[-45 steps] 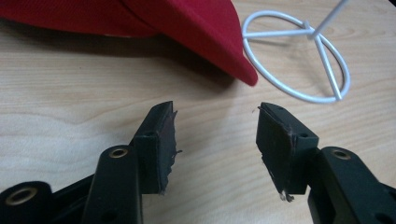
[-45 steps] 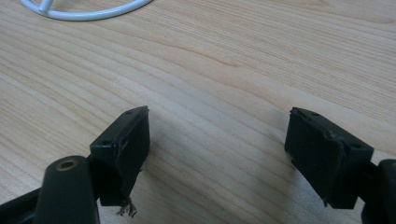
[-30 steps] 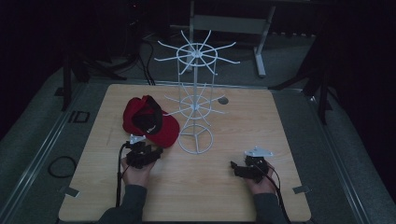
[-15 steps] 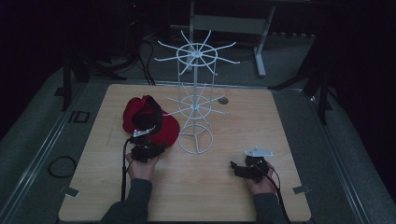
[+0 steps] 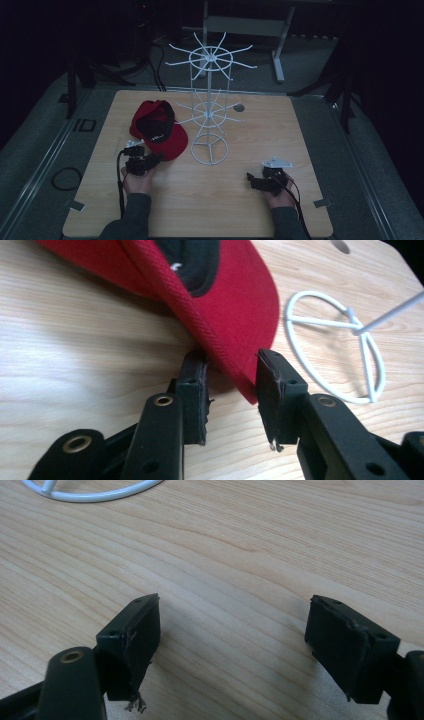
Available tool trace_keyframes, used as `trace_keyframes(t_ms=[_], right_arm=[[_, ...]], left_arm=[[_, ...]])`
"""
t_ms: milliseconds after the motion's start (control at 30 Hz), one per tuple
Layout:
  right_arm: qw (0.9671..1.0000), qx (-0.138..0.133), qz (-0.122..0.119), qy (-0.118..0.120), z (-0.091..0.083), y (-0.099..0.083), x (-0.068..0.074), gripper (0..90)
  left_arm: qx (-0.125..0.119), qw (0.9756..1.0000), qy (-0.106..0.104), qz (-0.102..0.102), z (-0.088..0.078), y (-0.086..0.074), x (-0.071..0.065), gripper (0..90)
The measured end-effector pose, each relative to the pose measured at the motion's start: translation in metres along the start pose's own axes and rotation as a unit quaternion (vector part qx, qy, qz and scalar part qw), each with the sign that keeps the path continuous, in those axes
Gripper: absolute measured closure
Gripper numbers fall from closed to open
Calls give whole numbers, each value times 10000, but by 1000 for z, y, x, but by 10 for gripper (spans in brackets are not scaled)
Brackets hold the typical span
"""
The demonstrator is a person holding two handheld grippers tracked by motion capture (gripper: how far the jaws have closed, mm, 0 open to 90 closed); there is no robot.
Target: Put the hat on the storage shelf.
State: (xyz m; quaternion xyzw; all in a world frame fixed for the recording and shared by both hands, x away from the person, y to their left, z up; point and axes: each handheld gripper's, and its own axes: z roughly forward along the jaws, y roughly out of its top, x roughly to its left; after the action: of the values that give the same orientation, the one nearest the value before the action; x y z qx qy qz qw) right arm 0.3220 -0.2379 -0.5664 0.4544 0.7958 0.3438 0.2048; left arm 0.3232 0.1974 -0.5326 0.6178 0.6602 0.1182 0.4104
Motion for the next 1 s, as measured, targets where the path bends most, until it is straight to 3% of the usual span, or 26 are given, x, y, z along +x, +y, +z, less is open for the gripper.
trace_keyframes(t_ms=[133,200,300,533,567,667,900,1000], right_arm=[[10000,-1,3,1,0,0,0,220],[10000,0,5,1,0,0,0,220],[10000,1,7,2,0,0,0,220],[10000,7,6,1,0,0,0,221],[10000,6,4,1,0,0,0,220],[10000,5,4,1,0,0,0,221],[10000,5,5,2,0,0,0,221],[10000,6,4,2,0,0,0,221]], left_arm=[[-32,9998,167,-85,-6,1,12,690],[-34,9997,172,-169,-7,2,17,642],[112,9996,-18,-249,2,2,22,563],[222,9991,-196,-299,21,3,17,511],[340,9989,-220,-249,26,4,15,506],[372,9988,-226,-206,30,5,14,505],[365,9957,-467,-705,39,4,18,661],[276,9952,-503,-789,39,4,18,729]])
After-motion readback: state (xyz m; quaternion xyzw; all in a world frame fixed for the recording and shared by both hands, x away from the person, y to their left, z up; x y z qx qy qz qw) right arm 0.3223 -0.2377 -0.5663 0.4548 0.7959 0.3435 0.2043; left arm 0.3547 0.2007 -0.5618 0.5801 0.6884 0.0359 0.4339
